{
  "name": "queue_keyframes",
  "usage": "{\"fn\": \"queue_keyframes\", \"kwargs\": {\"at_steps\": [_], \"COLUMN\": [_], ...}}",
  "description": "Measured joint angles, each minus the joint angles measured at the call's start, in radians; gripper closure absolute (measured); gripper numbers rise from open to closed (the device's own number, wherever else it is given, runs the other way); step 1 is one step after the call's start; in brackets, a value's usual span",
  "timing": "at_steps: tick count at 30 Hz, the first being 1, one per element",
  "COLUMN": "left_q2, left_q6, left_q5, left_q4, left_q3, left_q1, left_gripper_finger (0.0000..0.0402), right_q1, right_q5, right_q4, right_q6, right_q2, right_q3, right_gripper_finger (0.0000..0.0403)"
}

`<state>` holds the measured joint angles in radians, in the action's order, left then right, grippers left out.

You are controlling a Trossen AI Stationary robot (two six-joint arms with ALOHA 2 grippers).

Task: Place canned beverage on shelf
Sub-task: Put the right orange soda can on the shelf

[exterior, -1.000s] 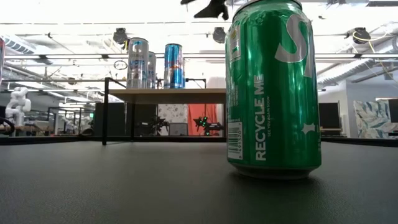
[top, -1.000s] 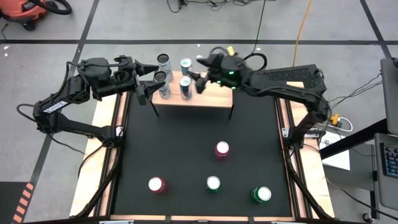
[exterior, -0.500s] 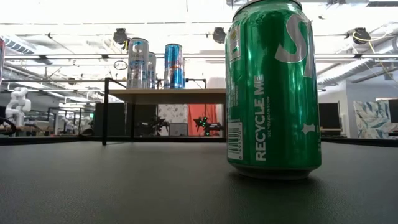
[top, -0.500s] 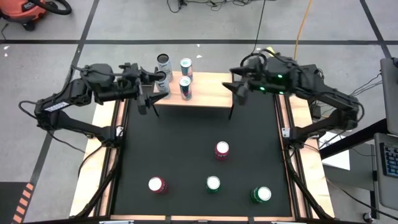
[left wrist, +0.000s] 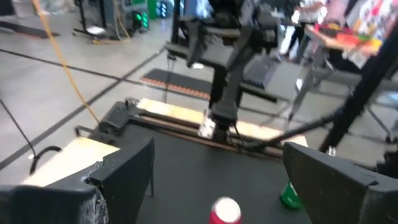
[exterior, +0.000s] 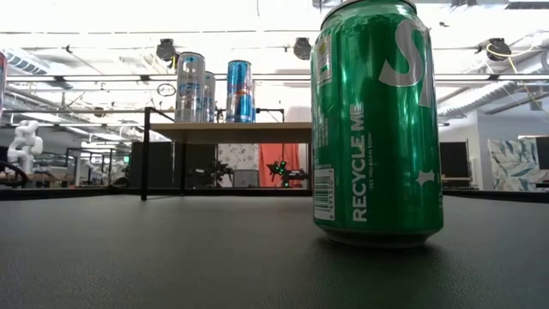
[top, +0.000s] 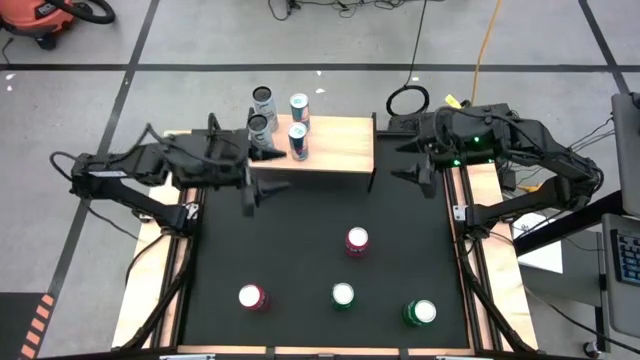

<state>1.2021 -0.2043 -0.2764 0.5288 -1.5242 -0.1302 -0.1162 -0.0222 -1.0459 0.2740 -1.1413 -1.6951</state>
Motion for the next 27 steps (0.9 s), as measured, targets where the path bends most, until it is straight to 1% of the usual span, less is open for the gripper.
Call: {"fn": "queue_keyframes", "kwargs": {"at_steps": [3,6,11,15,21,23,27], "left_q2": [0.037,0.066,0.086,0.086,0.086,0.086,0.086], "left_q6": [-0.009,-0.055,-0.112,-0.188,-0.290,-0.344,-0.496], "left_q5": [-0.003,0.012,0.032,0.027,0.010,0.010,0.002], "left_q4": [0.002,0.002,0.032,0.097,0.212,0.264,0.383], "left_q3": [0.000,0.000,0.000,0.000,0.000,0.000,0.000], "left_q1": [-0.037,-0.073,-0.167,-0.244,-0.356,-0.391,-0.467], "left_gripper_finger": [0.0043,0.0043,0.0043,0.0043,0.0043,0.0043,0.0043], "right_q1": [0.018,0.041,0.069,0.093,0.145,0.166,0.213], "right_q5": [0.002,0.001,0.000,-0.021,-0.058,-0.065,-0.124], "right_q4": [-0.044,-0.074,-0.106,-0.186,-0.286,-0.291,-0.291], "right_q6": [0.039,0.075,0.143,0.196,0.336,0.365,0.414], "right_q2": [-0.001,-0.002,-0.003,-0.003,-0.007,-0.006,-0.008], "right_q3": [0.000,0.000,0.000,0.000,0.000,0.000,0.000], "right_gripper_finger": [0.0090,0.0090,0.0090,0.0090,0.0090,0.0090,0.0090]}}
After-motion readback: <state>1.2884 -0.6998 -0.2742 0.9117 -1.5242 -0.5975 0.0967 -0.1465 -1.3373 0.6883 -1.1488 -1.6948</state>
